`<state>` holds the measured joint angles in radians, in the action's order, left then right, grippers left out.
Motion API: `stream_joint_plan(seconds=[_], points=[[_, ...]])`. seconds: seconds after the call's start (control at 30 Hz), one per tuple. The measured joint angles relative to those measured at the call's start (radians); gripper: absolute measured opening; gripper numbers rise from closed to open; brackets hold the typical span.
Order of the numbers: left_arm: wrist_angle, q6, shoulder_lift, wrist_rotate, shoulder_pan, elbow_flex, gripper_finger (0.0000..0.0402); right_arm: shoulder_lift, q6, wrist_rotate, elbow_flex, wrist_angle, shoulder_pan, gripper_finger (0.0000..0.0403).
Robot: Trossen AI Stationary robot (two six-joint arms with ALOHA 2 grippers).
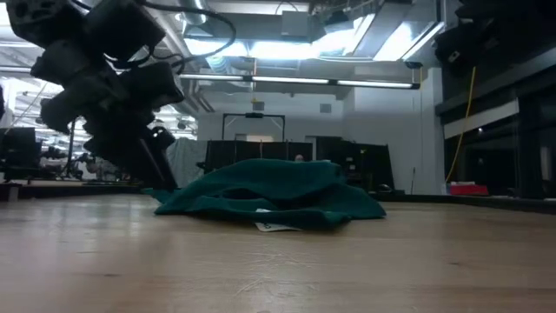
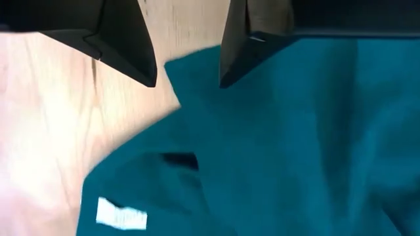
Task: Fold microfiber towels
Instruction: Prepare the green towel for folding
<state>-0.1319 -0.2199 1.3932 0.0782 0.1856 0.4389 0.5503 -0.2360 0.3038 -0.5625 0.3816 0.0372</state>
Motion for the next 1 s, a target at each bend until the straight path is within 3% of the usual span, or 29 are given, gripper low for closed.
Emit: stream_joint_plan(seconds=[0.27, 0.5, 0.57, 0.67, 0.73, 0.83, 1.0], points=[[-0.115, -0.021, 0.117, -0.027, 0.000, 0.000, 0.0161, 0.000, -0.015, 0.000, 0.000, 0.000, 0.000, 0.0185], [-0.164, -0.128, 0.157, 0.028, -0.001, 0.003, 0.0152, -0.003, -0.019, 0.000, 0.000, -0.001, 0.000, 0.0176], [-0.145, -0.176, 0.157, 0.073, -0.002, 0.003, 0.0128, -0.003, -0.019, 0.000, 0.000, -0.001, 0.000, 0.0175], [-0.139, -0.209, 0.157, 0.088, -0.003, 0.003, 0.0056, -0.003, -0.020, 0.000, 0.000, -0.002, 0.000, 0.0177], [-0.151, -0.223, 0.155, 0.073, -0.004, 0.002, 0.0017, -0.003, -0.024, 0.000, 0.000, -0.005, 0.000, 0.0178], [-0.170, -0.242, 0.132, 0.040, 0.005, -0.003, 0.0006, -0.003, -0.028, 0.004, 0.000, -0.007, 0.000, 0.0175], [-0.313, -0.223, -0.006, -0.129, 0.017, 0.072, 0.0005, -0.003, -0.038, 0.029, 0.000, -0.038, 0.000, 0.0169]])
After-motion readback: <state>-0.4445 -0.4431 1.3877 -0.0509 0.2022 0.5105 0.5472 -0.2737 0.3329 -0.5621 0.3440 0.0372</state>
